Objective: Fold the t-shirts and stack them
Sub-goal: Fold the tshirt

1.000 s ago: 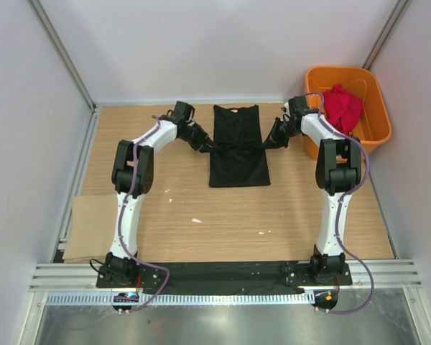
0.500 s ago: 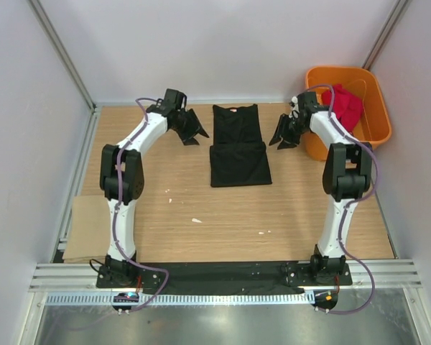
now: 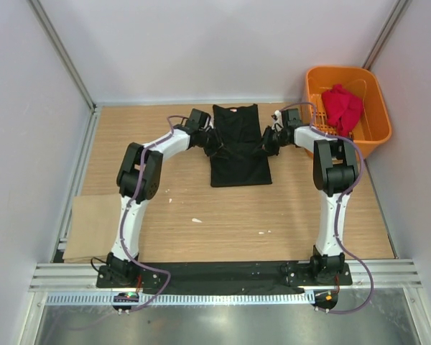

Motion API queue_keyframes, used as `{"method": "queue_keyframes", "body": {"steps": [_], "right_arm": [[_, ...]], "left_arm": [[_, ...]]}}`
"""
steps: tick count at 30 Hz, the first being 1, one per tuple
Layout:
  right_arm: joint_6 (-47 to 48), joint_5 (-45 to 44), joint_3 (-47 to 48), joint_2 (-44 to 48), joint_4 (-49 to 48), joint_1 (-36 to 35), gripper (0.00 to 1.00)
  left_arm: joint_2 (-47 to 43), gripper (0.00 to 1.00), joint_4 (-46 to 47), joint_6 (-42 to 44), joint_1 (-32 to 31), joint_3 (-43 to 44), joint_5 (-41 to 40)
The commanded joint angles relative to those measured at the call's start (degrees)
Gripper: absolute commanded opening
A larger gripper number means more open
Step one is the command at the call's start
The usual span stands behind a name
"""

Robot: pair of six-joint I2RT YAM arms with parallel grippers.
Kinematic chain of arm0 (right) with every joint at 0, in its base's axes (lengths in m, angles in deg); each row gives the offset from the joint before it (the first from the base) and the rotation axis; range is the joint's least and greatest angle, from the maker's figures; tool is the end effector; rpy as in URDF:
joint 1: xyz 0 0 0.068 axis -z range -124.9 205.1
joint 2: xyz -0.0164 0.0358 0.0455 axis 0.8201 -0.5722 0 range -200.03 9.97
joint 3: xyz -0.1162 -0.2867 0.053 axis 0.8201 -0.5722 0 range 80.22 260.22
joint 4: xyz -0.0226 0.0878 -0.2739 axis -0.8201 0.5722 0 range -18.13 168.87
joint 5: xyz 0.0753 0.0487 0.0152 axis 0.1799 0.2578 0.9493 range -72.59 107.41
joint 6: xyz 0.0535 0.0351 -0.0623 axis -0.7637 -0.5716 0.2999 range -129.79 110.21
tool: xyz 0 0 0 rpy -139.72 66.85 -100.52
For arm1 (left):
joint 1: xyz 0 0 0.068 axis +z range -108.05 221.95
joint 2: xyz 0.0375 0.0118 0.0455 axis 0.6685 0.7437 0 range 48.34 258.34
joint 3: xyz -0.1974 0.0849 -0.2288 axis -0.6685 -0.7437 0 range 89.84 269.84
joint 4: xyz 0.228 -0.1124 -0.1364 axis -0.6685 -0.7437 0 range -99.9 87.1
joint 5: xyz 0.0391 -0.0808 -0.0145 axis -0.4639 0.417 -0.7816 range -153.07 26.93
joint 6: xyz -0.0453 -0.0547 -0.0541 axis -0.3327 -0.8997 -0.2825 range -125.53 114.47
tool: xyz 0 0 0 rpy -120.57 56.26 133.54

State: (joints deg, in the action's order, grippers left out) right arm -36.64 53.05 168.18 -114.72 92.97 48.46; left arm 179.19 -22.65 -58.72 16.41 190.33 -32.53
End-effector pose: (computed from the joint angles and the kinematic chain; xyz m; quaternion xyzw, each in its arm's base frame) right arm 0.5145 0.1066 0.1323 0.0771 0.9154 0.3576 0.1679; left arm 0.5042 -0.2859 0.1493 -0.1294 0.9020 -0.4002 0.0975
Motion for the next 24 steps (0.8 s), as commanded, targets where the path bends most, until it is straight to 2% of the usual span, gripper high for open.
{"method": "queue_keyframes", "body": {"steps": [1, 3, 4, 5, 6, 8, 11, 14, 18, 21, 22, 24], "right_arm": [[-1.8, 1.6, 4.1, -2.9, -5.5, 1.1, 0.13], [0.4, -0.4, 7.3, -4.0, -1.2, 2.0, 0.17], [4.4, -3.6, 9.0, -4.5, 1.5, 2.1, 0.18], [6.8, -5.4, 13.1, -5.0, 8.4, 2.2, 0.21], [9.0, -7.0, 14.4, -4.7, 11.0, 2.2, 0.23], [10.9, -10.7, 14.9, -0.6, 14.0, 2.2, 0.29], [9.0, -13.0, 10.3, 5.3, 15.6, 2.0, 0.39], [8.8, -10.9, 3.0, 11.4, 15.5, 1.1, 0.42], [6.7, -3.1, -5.6, 15.3, 10.7, 0.4, 0.36], [1.6, 2.7, -11.1, 14.6, 4.8, 0.2, 0.27], [0.5, 3.1, -12.4, 14.3, 3.3, 0.1, 0.23], [1.0, 1.2, -14.9, 13.9, 2.4, 0.0, 0.20]], "left_arm": [[2.1, 0.30, 2.5, -0.8, 1.4, 2.6, 1.6], [3.0, 0.29, 1.9, 0.1, 1.6, 2.2, 0.7], [3.4, 0.29, -0.3, 1.0, 1.8, 2.3, 0.5], [3.6, 0.29, -1.6, 2.9, 1.8, 3.3, 0.6], [3.5, 0.31, -2.8, 4.3, 1.8, 3.8, 0.5], [1.1, 0.40, -7.0, 6.7, 1.5, 4.2, -1.6], [-3.3, 0.48, -10.1, 9.0, 1.1, 3.5, -2.2], [-7.7, 0.52, -10.5, 9.1, 0.0, 1.5, -1.9], [-10.6, 0.50, -9.5, 7.9, -1.9, -2.7, -1.1], [-11.0, 0.45, -6.3, 5.9, -2.4, -10.0, -0.1], [-10.9, 0.43, -5.2, 4.9, -2.4, -11.6, 0.2], [-10.0, 0.42, -4.5, 4.9, -2.4, -13.3, -0.1]]}}
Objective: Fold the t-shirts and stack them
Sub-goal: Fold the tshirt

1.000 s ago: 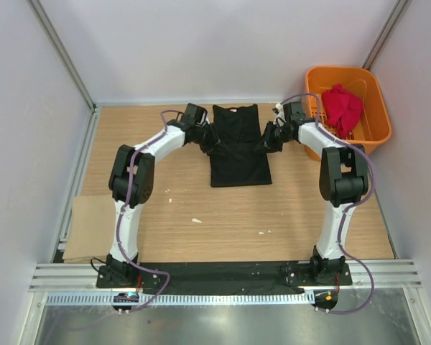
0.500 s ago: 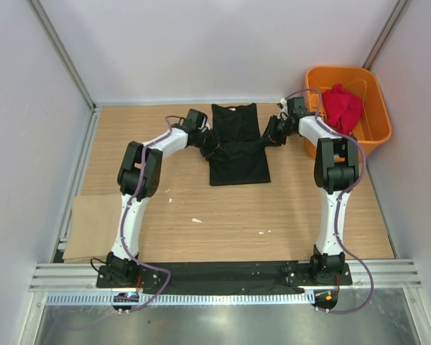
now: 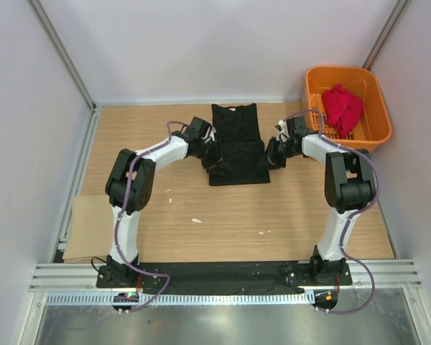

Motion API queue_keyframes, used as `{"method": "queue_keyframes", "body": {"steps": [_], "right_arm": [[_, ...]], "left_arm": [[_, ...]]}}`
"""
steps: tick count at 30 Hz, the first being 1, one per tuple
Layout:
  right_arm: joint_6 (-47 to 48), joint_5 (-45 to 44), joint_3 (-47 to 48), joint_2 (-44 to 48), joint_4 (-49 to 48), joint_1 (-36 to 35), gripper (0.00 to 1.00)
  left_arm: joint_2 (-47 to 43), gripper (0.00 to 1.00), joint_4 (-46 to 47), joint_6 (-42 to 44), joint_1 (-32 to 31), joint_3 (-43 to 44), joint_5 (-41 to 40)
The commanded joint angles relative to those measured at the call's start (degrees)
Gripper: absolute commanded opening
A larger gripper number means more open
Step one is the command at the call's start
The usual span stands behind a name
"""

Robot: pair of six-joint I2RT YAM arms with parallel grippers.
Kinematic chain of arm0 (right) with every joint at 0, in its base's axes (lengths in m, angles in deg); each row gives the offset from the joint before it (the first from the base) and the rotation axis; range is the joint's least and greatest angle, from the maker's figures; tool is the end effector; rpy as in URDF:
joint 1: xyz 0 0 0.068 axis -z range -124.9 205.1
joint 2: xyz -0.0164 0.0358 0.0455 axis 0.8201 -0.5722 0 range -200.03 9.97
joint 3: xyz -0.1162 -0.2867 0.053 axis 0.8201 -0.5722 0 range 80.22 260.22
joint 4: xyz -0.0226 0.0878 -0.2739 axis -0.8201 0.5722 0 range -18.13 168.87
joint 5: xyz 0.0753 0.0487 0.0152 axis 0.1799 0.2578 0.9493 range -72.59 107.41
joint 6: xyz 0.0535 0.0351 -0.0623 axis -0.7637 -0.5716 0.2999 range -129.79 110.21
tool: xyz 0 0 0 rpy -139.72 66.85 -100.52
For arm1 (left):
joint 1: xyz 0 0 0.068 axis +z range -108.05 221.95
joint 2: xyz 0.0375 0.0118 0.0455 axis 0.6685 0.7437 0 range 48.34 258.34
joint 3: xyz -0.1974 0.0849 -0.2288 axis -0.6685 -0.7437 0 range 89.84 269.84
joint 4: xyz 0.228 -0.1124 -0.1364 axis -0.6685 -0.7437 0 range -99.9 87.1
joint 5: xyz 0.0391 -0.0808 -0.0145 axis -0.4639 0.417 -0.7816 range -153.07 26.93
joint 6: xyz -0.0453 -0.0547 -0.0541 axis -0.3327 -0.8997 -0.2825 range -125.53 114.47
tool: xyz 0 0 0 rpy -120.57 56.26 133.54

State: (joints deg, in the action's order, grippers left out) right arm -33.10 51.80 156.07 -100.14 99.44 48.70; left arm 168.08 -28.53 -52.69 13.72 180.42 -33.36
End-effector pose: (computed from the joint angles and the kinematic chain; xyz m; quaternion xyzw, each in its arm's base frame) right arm 0.4434 0.0950 0.1734 0.0651 0.9271 0.3367 0.1512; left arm 0.4417 -0.2821 0.1816 -0.0750 0.9215 -0.3722 0.0820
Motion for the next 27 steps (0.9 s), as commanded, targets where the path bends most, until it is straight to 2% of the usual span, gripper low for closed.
{"method": "queue_keyframes", "body": {"steps": [1, 7, 11, 12, 14, 15, 16, 17, 18, 20, 23, 24, 27], "right_arm": [[-1.9, 1.8, -3.9, -0.7, -3.8, -0.2, 0.19], [1.0, -2.1, -7.9, 0.6, -2.3, -0.1, 0.19], [2.9, -4.4, -11.0, 6.3, 1.1, -1.2, 0.22], [2.9, -5.1, -11.6, 8.4, 1.9, -1.3, 0.28], [2.7, -8.2, -13.9, 12.7, 3.6, -1.3, 0.35], [2.2, -9.6, -14.8, 17.0, 4.1, -1.3, 0.43], [1.5, -11.0, -17.0, 18.9, 4.1, -1.3, 0.47], [-0.8, -11.6, -18.6, 21.1, 3.4, -1.2, 0.51], [-2.4, -11.5, -20.5, 24.1, 2.1, -1.1, 0.57], [-9.6, -11.2, -27.4, 26.9, -4.3, -1.2, 0.59], [-18.5, -7.9, -37.2, 30.1, -15.8, -1.6, 0.59], [-24.1, -7.5, -39.4, 31.1, -18.6, -2.2, 0.59], [-31.4, -9.3, -46.6, 34.9, -27.2, -4.8, 0.57]], "left_arm": [[1.5, 0.41, 1.4, -0.7, 0.3, -5.0, 0.6], [1.7, 0.40, 0.1, 2.6, 0.3, -9.5, -2.0], [-2.5, 0.40, 0.9, 2.8, 0.1, -16.4, -1.9], [-6.1, 0.41, 0.9, 2.6, -0.2, -17.6, -2.0], [-10.3, 0.50, 0.9, 1.9, -0.5, -19.6, -1.9], [-12.4, 0.54, 0.8, 0.4, -0.8, -21.4, -2.0], [-16.8, 0.60, 0.8, -0.4, -0.9, -22.2, -2.4], [-18.8, 0.60, 0.7, -1.4, -0.9, -23.2, -2.5], [-20.8, 0.62, 0.7, -3.6, -0.9, -24.8, -2.8], [-26.1, 0.63, 1.9, -6.7, -0.9, -27.2, -3.4], [-32.7, 0.58, 7.1, -14.7, -0.9, -34.3, -4.2], [-34.3, 0.56, 9.3, -16.8, -0.8, -37.0, -4.7], [-38.9, 0.50, 16.1, -23.3, 0.4, -46.1, -7.4]]}}
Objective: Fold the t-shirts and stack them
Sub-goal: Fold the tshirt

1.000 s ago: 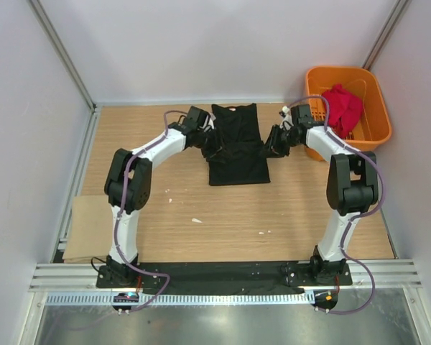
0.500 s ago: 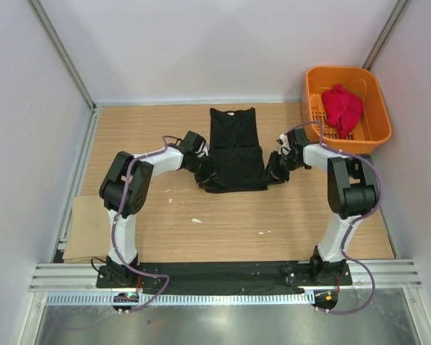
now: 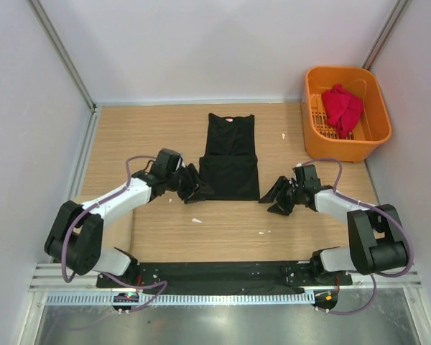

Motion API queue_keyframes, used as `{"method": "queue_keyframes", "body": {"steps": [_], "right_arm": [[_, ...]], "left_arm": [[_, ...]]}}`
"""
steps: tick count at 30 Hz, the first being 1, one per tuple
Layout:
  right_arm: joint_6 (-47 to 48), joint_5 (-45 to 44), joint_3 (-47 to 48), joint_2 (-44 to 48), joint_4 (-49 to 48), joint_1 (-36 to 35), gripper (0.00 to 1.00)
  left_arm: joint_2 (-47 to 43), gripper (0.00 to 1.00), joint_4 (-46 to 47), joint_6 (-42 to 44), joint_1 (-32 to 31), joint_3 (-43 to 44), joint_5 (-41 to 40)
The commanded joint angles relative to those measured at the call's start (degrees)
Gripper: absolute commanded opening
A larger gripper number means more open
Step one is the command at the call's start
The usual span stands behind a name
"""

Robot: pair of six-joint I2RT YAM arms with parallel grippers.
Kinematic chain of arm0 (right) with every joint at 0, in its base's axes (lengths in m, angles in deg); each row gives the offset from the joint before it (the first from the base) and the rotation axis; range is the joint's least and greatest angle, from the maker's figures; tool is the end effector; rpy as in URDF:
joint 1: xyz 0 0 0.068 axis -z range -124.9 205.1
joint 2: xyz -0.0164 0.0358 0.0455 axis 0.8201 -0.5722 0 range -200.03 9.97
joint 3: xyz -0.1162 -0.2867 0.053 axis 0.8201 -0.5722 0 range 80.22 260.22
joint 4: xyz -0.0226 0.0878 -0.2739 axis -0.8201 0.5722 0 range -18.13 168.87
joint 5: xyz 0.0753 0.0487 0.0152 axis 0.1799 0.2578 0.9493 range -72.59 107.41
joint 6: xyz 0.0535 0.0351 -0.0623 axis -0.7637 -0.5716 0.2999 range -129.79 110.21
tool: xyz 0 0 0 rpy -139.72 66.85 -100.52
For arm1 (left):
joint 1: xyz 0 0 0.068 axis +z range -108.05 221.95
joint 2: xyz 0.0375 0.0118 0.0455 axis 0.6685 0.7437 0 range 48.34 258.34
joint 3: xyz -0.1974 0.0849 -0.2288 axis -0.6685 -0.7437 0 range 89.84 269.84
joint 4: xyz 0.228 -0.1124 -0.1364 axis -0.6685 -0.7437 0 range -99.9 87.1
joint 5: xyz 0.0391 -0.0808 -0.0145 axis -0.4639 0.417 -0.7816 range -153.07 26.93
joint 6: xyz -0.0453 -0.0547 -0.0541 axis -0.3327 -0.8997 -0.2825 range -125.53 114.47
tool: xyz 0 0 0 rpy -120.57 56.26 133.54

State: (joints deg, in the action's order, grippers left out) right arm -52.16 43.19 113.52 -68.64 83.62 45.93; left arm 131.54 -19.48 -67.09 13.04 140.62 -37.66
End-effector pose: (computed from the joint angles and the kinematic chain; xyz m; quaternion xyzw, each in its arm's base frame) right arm 0.2649 0.0779 0.1390 0.2065 0.9139 0.3128 0.1559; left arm 0.2833 -0.1957 0.2115 -0.1829 0.8985 -0.3877 0.0944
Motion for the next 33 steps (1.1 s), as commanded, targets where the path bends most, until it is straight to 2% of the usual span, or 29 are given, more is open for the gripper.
{"method": "queue_keyframes", "body": {"steps": [1, 2, 7, 13, 25, 33], "right_arm": [[-13.8, -2.7, -6.4, 4.8, -14.8, -2.7, 0.56], [-14.7, -3.7, -7.4, 5.1, -16.0, -3.7, 0.56], [-19.1, -6.5, -11.5, 4.4, -22.4, -4.5, 0.52], [-21.3, -10.0, -12.6, 2.9, -22.3, -4.6, 0.46], [-25.4, -10.1, -13.4, -3.5, -27.4, -5.9, 0.42], [-26.6, -12.0, -12.9, -3.7, -24.1, -7.5, 0.42]], "left_arm": [[-2.7, 0.49, 9.5, -10.4, 1.7, -8.2, -2.7], [-2.6, 0.49, 13.7, -12.5, 2.4, -11.3, -2.4], [1.5, 0.55, 19.9, -15.3, 4.1, -13.6, -2.0], [6.4, 0.52, 25.2, -20.9, 4.1, -15.5, -5.0], [12.3, 0.46, 26.4, -24.6, 5.7, -18.0, -6.2], [12.7, 0.42, 24.9, -24.5, 7.3, -17.8, -6.2]]}}
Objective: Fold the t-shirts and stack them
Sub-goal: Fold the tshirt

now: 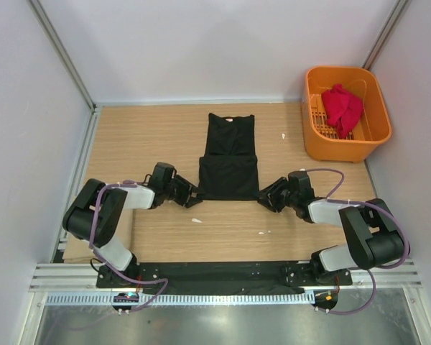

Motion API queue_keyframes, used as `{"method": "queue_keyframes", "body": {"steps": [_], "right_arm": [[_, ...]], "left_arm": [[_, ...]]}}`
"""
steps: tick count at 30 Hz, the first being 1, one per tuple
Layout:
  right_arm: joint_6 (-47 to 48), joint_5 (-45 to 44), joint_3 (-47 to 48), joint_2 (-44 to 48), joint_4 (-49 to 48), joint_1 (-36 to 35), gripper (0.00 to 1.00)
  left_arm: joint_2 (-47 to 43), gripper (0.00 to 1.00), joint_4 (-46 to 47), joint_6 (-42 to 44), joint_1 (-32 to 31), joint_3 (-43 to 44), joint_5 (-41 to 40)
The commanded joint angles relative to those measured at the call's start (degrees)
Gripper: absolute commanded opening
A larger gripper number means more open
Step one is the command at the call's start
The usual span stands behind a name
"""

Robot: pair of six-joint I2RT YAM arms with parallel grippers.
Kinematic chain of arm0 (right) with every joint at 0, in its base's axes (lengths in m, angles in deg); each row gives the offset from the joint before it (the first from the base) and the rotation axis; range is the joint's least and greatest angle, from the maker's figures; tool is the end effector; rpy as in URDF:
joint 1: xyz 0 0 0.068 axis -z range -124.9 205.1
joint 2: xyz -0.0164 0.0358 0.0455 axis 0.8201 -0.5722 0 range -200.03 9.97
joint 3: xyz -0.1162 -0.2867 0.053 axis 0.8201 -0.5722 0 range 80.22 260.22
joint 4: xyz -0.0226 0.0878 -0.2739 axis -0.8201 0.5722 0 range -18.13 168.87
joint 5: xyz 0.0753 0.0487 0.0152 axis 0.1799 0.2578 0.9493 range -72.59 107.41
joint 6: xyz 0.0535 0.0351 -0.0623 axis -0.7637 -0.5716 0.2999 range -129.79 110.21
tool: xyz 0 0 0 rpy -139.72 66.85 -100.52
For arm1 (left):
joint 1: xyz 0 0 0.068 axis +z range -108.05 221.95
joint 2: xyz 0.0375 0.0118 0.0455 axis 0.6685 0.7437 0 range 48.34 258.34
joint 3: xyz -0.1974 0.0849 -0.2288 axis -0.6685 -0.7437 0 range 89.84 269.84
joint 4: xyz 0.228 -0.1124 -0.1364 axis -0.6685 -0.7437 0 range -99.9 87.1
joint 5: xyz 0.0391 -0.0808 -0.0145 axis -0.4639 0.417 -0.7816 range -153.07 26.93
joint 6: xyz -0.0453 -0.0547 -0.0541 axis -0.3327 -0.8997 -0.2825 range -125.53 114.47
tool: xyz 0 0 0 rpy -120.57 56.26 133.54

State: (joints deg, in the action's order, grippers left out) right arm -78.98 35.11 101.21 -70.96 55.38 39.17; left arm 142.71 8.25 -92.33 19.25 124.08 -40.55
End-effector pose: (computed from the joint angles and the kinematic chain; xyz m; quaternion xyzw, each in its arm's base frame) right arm 0.2525 0.0973 0.1060 0.3525 0.8386 0.3682 0.1920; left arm 0.2912 -0.1550 0.1002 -0.4294 0.8149 -0.3863 0.0490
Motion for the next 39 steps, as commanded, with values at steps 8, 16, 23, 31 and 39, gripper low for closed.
{"method": "queue_keyframes", "body": {"steps": [8, 16, 23, 31, 39], "right_arm": [[-0.7, -5.0, 0.9, -3.9, 4.3, -1.5, 0.41], [-1.3, -6.4, 0.0, -3.7, 4.6, -2.0, 0.38], [0.2, -5.7, 0.8, -8.4, 2.9, -2.6, 0.12], [10.6, -4.4, 6.4, -4.5, 11.8, -3.5, 0.01], [13.5, -4.0, 2.7, 9.9, 23.8, -8.9, 0.01]], "left_arm": [[0.8, 0.46, -5.7, 1.8, 2.5, -1.9, -3.5], [2.0, 0.49, -6.2, 3.1, 3.6, -1.9, -2.8], [7.3, 0.04, -4.4, 7.7, 4.7, 1.0, -1.2], [2.0, 0.00, -13.9, 17.4, 4.4, 3.5, 2.0], [-16.0, 0.00, -22.8, 22.0, 2.8, -5.6, 0.6]]}}
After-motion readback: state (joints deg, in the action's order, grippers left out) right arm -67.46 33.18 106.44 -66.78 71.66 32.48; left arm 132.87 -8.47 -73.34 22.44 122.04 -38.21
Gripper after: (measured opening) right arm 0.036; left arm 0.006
